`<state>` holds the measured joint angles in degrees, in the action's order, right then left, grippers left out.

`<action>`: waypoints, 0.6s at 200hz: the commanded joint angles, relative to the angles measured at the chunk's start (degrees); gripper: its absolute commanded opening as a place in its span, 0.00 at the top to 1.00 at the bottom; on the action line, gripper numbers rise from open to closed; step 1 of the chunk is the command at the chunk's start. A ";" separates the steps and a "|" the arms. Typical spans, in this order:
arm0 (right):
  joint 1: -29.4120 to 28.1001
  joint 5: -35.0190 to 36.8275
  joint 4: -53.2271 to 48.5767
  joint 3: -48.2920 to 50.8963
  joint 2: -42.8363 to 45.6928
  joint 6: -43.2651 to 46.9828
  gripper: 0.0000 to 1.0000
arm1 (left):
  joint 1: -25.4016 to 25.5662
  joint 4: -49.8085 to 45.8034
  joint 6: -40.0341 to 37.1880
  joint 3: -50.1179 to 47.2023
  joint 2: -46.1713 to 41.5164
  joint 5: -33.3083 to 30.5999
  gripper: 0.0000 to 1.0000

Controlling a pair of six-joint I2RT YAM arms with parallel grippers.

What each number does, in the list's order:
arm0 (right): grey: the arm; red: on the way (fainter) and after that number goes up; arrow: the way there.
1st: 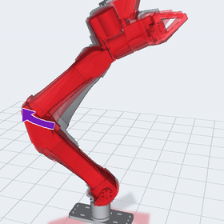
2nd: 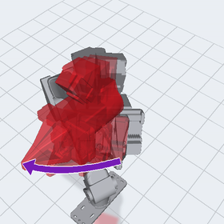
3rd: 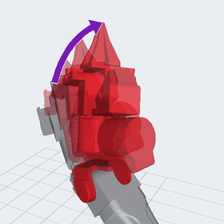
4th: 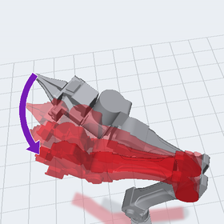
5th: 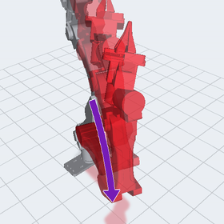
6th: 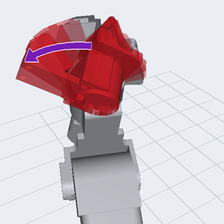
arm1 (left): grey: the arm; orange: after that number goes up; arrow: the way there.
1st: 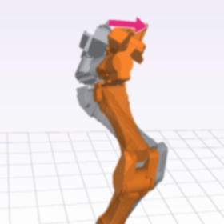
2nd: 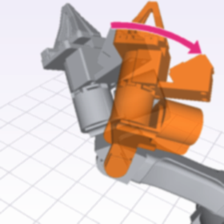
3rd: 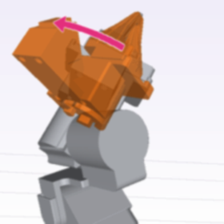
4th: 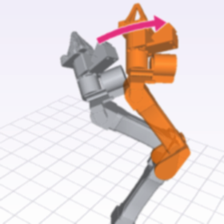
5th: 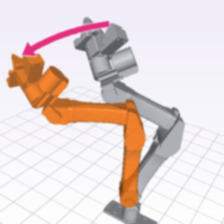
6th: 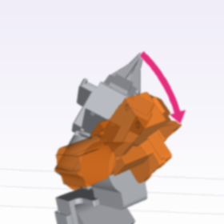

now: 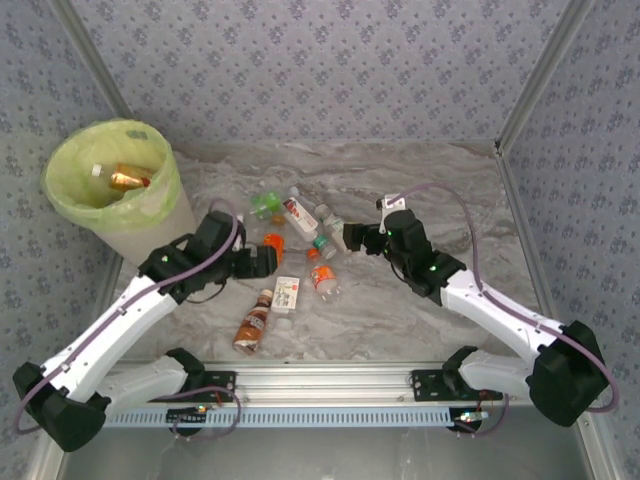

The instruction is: Put the plastic bottles in the bin

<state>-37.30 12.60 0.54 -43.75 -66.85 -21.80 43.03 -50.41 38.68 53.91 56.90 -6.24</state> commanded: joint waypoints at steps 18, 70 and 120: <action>-0.42 1.37 1.90 -0.51 -2.11 -1.31 0.00 | 7.28 -2.54 7.94 -8.16 0.41 1.89 0.01; -0.67 1.54 1.47 -1.51 -3.20 -0.96 0.00 | 10.06 -3.13 9.46 -15.22 6.61 -0.15 0.00; -0.87 2.47 -0.10 -1.60 -3.19 -1.13 0.00 | 10.15 3.63 6.48 -20.33 10.05 2.68 0.08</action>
<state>-37.67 13.23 1.08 -43.75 -69.67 -22.22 52.90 -49.87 46.39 34.59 66.50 -4.23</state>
